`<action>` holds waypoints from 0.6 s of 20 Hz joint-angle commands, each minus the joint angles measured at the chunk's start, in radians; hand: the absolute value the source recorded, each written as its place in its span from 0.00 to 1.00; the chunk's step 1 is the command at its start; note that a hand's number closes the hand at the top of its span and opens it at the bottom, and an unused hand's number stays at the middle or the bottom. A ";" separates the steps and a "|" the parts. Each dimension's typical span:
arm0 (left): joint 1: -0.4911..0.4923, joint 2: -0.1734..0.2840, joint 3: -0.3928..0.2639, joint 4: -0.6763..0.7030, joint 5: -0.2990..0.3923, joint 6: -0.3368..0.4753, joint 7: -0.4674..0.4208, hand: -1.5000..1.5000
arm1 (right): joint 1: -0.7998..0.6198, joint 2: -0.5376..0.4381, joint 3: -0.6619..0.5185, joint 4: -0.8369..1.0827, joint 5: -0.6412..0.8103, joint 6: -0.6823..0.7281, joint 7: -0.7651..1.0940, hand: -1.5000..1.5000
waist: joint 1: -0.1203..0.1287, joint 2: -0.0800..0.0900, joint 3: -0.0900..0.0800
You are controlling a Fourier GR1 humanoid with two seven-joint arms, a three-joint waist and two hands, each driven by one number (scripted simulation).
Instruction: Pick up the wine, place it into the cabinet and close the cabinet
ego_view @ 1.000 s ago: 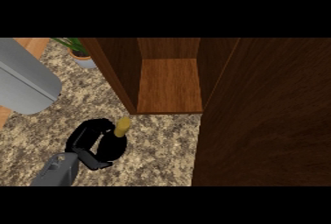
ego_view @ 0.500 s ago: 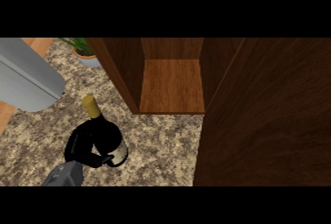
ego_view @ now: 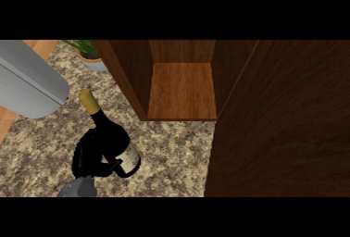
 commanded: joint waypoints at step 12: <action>0.220 -0.070 -0.359 -0.550 0.051 0.293 0.218 1.00 | -0.045 0.040 -0.013 0.092 -0.052 0.002 -0.066 0.00 | 0.003 0.002 0.000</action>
